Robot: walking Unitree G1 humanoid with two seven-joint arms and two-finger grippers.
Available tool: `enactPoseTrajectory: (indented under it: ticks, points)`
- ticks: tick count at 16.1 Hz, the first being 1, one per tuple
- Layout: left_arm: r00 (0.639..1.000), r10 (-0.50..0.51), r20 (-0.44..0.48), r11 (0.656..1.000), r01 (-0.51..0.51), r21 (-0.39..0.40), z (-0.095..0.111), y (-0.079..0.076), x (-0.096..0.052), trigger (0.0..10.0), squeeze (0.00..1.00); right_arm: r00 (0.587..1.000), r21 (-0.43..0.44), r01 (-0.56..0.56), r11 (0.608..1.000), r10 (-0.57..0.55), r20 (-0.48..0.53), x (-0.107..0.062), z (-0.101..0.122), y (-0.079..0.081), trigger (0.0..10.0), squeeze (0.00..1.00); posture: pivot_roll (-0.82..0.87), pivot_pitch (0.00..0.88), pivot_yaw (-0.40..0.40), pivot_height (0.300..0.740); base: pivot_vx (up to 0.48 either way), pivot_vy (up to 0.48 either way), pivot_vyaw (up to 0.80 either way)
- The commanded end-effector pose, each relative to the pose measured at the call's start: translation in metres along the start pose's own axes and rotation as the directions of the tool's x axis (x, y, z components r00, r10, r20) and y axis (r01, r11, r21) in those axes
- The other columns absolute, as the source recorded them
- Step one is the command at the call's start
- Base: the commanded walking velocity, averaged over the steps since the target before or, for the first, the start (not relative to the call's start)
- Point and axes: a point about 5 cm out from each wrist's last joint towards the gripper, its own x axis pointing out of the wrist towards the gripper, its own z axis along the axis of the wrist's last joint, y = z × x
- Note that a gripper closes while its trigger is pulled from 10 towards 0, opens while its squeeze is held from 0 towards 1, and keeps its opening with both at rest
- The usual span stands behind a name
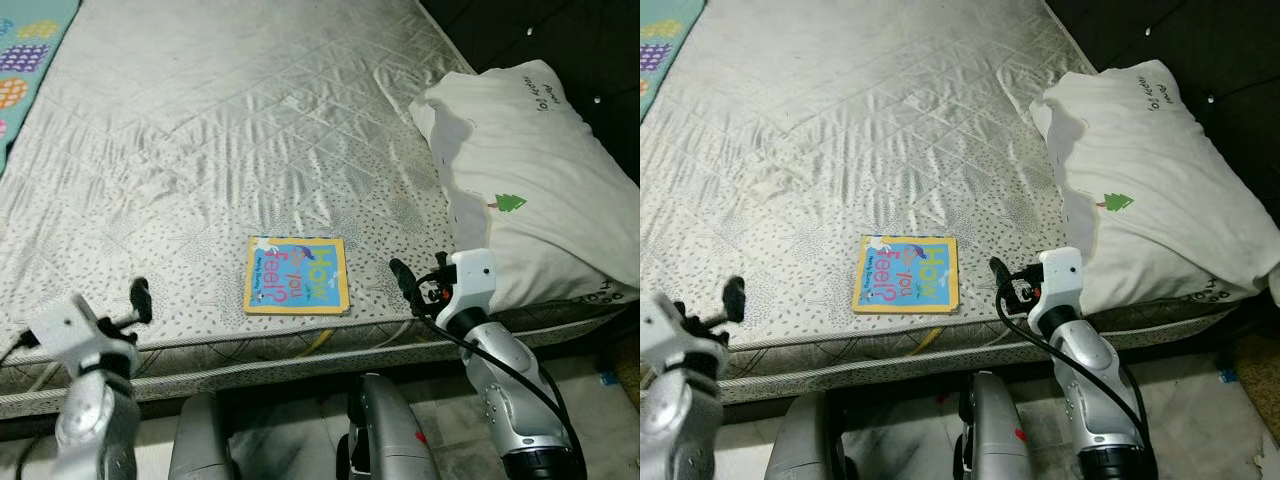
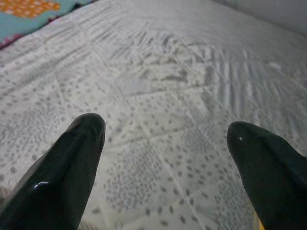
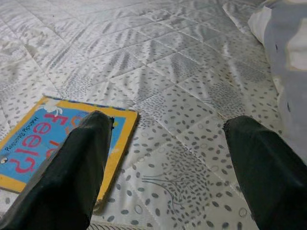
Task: Clean up the room
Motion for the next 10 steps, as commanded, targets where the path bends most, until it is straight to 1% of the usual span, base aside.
enactPoseTrajectory:
  ticks: [1,3,4,5,7,10]
  points:
    - [1.000,0.028,-0.014,1.000,-0.028,0.005,-0.002,0.009,0.001,10.0,0.00,1.000,0.000,-0.002,1.000,0.002,-0.010,-0.003,-0.001,-0.002,10.0,0.00,-0.07,0.172,-0.059,0.567,0.000,0.000,0.00]
    - [0.999,0.035,-0.011,0.999,-0.035,0.003,-0.001,0.011,0.002,10.0,0.00,1.000,0.000,-0.003,1.000,0.003,-0.010,-0.003,-0.001,-0.001,10.0,0.00,-0.07,0.174,-0.058,0.552,0.000,0.000,0.00]
    - [0.999,0.037,-0.002,0.999,-0.037,-0.017,-0.001,0.011,0.003,10.0,0.00,1.000,0.002,-0.003,1.000,0.003,-0.009,-0.004,-0.002,-0.001,10.0,0.00,-0.07,0.175,-0.059,0.543,0.000,0.000,0.00]
    - [0.999,0.046,0.005,0.999,-0.046,-0.021,0.001,0.010,0.003,10.0,0.00,1.000,0.002,-0.002,1.000,0.002,-0.006,-0.004,-0.001,-0.001,10.0,0.00,-0.07,0.175,-0.059,0.533,0.000,0.000,0.00]
    - [0.998,0.054,0.017,0.998,-0.054,-0.012,0.004,0.012,0.005,10.0,0.00,1.000,0.003,0.007,1.000,-0.007,-0.012,-0.004,-0.002,-0.003,10.0,0.00,-0.07,0.178,-0.059,0.533,0.000,0.000,0.00]
    - [0.997,0.074,0.001,0.995,-0.073,-0.063,0.009,0.018,0.016,10.0,0.00,1.000,-0.001,0.015,1.000,-0.015,-0.013,-0.007,-0.002,-0.006,10.0,0.00,-0.08,0.187,-0.060,0.533,0.000,0.000,0.00]
